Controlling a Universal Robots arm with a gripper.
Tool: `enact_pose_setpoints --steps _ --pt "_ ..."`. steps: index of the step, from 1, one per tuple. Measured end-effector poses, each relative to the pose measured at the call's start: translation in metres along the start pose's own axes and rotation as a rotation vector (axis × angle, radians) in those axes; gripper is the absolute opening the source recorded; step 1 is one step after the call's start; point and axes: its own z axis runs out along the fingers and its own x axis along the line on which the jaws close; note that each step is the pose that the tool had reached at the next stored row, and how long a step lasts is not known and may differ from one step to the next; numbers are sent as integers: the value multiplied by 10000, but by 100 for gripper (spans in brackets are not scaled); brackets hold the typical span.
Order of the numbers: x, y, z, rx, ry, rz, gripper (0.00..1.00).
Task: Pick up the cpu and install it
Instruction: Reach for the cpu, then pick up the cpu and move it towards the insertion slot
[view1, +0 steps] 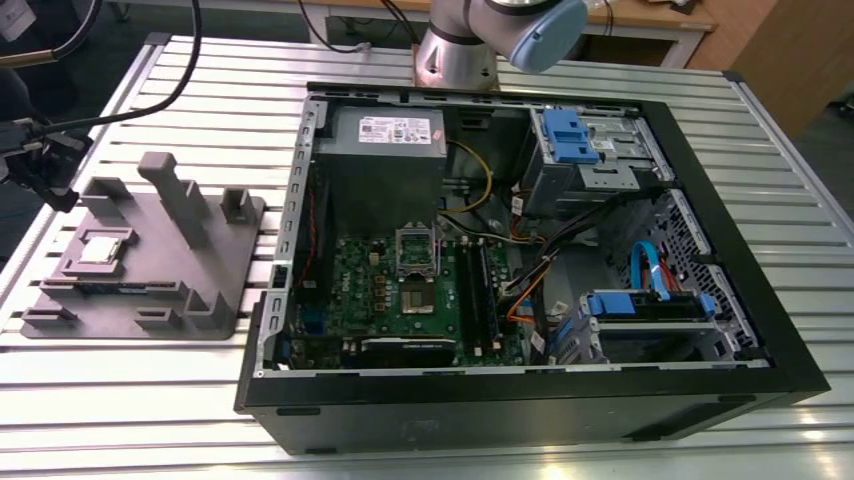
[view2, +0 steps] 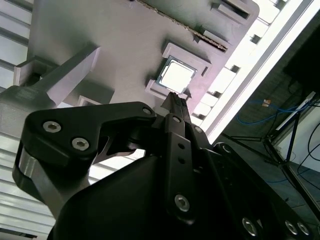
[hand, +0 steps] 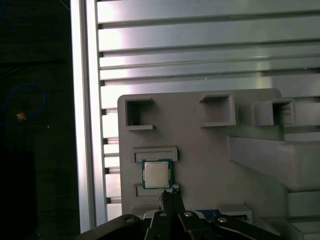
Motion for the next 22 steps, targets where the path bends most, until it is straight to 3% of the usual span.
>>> enact_pose_setpoints --steps 7,15,22 --pt "0 0 3 -2 -2 0 11" --pt "0 -3 61 -1 -1 0 11" --pt "0 -4 70 -1 -2 0 11"
